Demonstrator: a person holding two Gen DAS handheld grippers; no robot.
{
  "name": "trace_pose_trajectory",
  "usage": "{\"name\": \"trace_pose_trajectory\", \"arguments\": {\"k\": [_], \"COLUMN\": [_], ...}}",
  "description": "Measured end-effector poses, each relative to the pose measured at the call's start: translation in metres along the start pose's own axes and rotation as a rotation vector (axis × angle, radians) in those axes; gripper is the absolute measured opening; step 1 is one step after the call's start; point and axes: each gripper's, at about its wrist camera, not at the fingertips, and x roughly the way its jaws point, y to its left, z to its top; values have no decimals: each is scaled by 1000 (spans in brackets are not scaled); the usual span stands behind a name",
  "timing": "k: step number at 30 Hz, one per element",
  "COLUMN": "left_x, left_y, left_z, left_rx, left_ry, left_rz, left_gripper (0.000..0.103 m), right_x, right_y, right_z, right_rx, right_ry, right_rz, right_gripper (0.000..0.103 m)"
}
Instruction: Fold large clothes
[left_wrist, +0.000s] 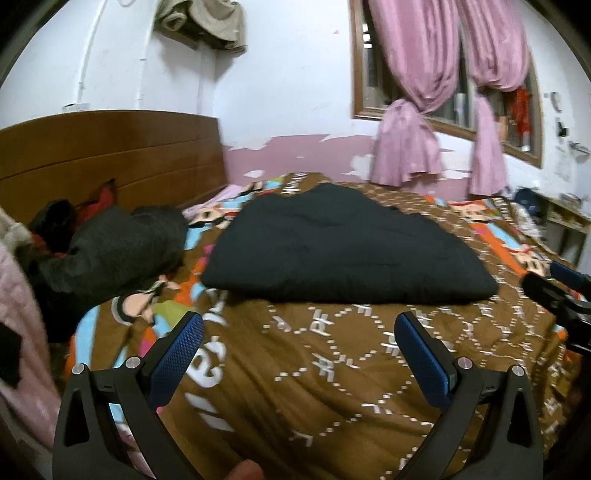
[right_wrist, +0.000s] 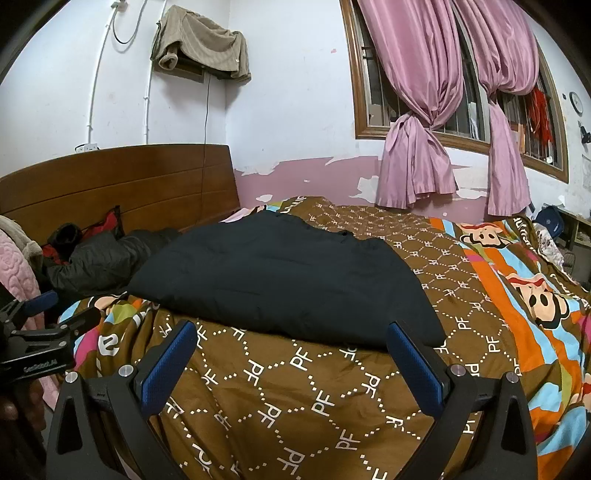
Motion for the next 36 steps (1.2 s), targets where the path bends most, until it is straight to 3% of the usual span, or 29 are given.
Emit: {"name": "trace_pose_trajectory", "arguments": {"k": [4, 28, 36], "left_x": [3, 4, 3], "left_y": [4, 0, -5], "left_z": [2, -4, -4], "left_rx": [0, 27, 50], "left_ry": [1, 6, -13], "left_rz": [83, 42, 60], "left_gripper": [101, 101, 101], "right_x": [0, 0, -4], "right_y": [0, 3, 4], "right_z": [-1, -2, -1], "right_rx": [0, -17, -30], "right_ry": [2, 10, 8], "right_rz": [1, 8, 5], "right_gripper": [103, 103, 103]}}
